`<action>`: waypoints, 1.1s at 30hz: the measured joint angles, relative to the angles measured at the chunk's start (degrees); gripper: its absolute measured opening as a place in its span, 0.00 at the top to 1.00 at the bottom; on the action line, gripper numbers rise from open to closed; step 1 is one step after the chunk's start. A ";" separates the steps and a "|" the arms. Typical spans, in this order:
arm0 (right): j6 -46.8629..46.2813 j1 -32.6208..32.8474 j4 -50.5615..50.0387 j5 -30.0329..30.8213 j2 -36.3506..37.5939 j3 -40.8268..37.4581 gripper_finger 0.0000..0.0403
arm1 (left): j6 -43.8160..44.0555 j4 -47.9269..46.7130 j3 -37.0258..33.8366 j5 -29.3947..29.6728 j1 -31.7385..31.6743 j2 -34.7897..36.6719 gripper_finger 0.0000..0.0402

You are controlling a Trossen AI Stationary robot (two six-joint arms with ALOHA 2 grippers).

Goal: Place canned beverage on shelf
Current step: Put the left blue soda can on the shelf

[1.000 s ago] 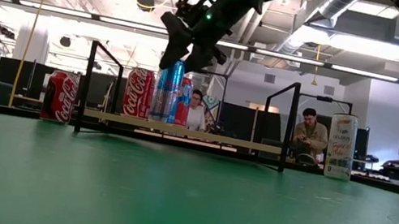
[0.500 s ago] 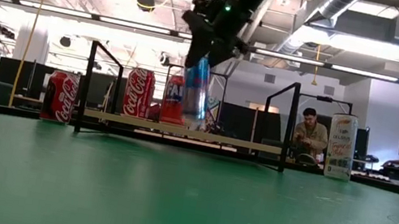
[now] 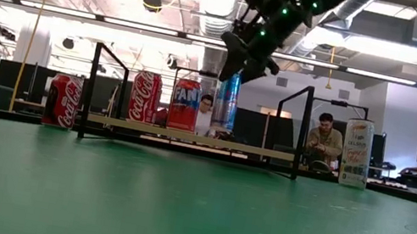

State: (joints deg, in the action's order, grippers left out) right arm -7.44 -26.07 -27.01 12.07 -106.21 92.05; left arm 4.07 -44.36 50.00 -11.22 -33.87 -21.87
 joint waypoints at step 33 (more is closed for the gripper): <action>-22.95 2.40 -2.84 20.11 -1.07 -0.43 0.33 | 1.18 -0.08 0.00 2.01 -0.02 0.00 0.37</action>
State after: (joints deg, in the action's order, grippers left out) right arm -30.39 -23.68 -29.85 32.18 -107.28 91.61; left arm 5.25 -44.44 50.00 -9.22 -33.89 -21.87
